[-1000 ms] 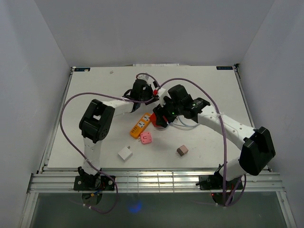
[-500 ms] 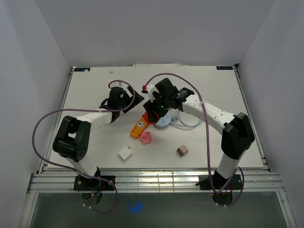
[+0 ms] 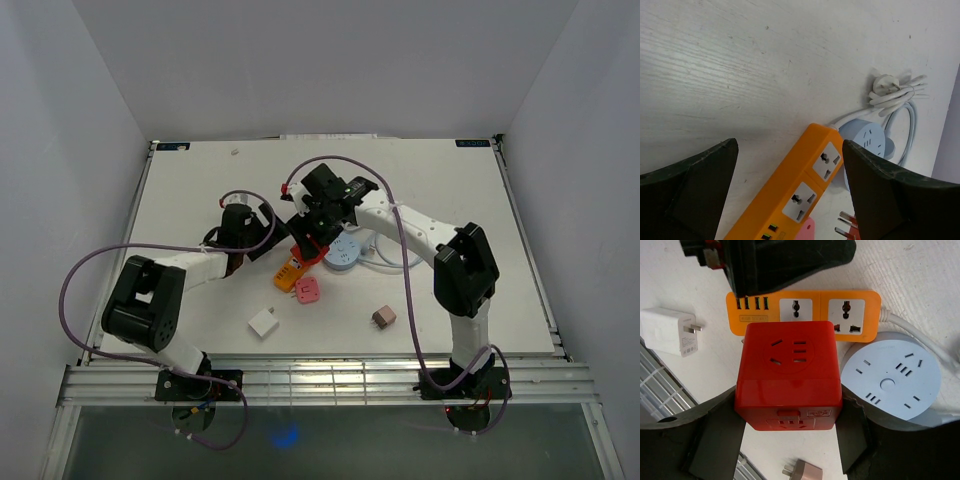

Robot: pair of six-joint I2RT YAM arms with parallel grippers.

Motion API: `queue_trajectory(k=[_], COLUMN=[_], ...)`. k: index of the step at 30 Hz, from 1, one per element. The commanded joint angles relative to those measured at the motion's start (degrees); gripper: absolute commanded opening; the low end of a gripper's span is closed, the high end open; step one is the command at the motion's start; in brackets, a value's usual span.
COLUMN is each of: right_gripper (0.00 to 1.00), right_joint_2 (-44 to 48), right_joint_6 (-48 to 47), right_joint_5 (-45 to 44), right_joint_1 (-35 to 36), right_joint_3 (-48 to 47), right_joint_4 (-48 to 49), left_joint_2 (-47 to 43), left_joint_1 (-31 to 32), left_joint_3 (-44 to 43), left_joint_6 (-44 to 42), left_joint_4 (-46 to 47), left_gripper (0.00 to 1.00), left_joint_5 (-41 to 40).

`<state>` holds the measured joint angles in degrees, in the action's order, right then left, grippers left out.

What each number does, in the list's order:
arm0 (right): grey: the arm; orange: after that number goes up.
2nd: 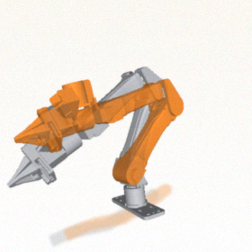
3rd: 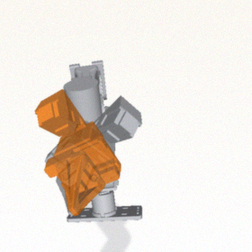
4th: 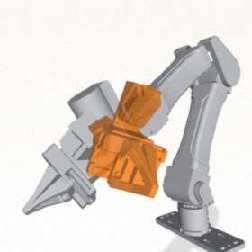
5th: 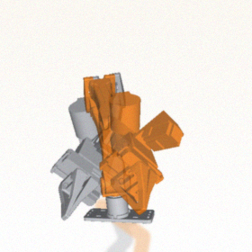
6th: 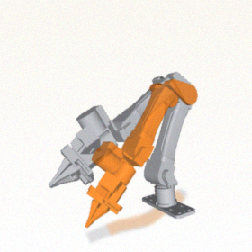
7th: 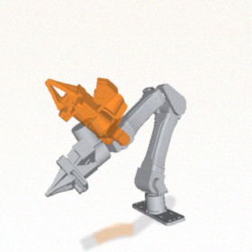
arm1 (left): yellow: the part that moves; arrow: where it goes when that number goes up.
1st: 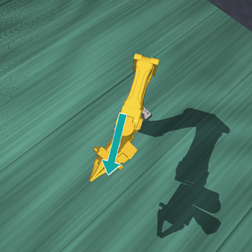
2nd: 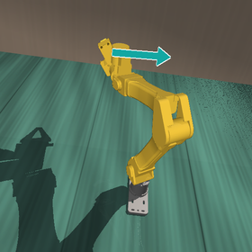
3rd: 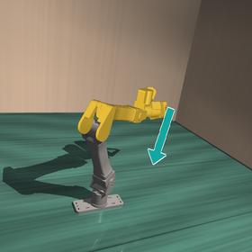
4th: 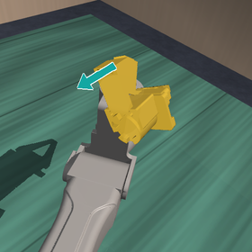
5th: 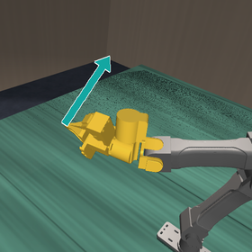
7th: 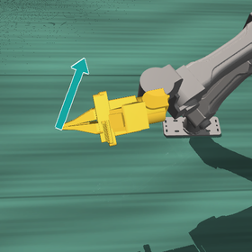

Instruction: Insert the plug

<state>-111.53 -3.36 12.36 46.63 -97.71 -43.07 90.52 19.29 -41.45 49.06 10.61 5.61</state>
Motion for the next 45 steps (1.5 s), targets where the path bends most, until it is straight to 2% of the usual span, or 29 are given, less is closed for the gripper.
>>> queue_trajectory(k=[1,5,13,21,31,36,45], right_gripper=[0.42,0.41,0.4,0.39,0.39,0.39,0.39], right_joint_2=[-1.41,-3.34,-7.74,-4.5,-0.8,-1.68,-5.02], right_joint_6=[0.81,1.6,0.98,-0.16,-2.0,-2.36,-2.8], right_joint_5=[0.21,-1.98,-7.61,-10.77,-9.9,-5.95,-4.36], right_joint_1=[0.65,0.83,0.74,-1.62,-3.21,-3.13,-2.78], right_joint_3=[-4.67,-7.05,-13.47,-11.54,-6.97,-8.63,-12.41], right_joint_4=[-2.98,-4.92,-9.66,-9.58,-9.58,-9.14,-10.72], left_joint_2=[-3.77,-4.12,-4.48,-4.39,-2.37,-1.66,-0.87], left_joint_1=[-2.58,-5.22,-5.31,-5.23,-4.7,-4.26,-4.17], left_joint_3=[2.33,4.89,5.15,6.03,6.03,6.12,6.03], left_joint_6=[-0.46,-1.15,-3.18,-3.97,-4.32,-4.32,-4.5], left_joint_4=[1.34,4.15,5.38,8.37,10.83,11.62,12.33], left_gripper=[0.96,0.95,0.93,0.91,0.89,0.87,0.84], left_joint_5=[1.77,4.84,7.14,10.3,12.76,12.67,12.67])
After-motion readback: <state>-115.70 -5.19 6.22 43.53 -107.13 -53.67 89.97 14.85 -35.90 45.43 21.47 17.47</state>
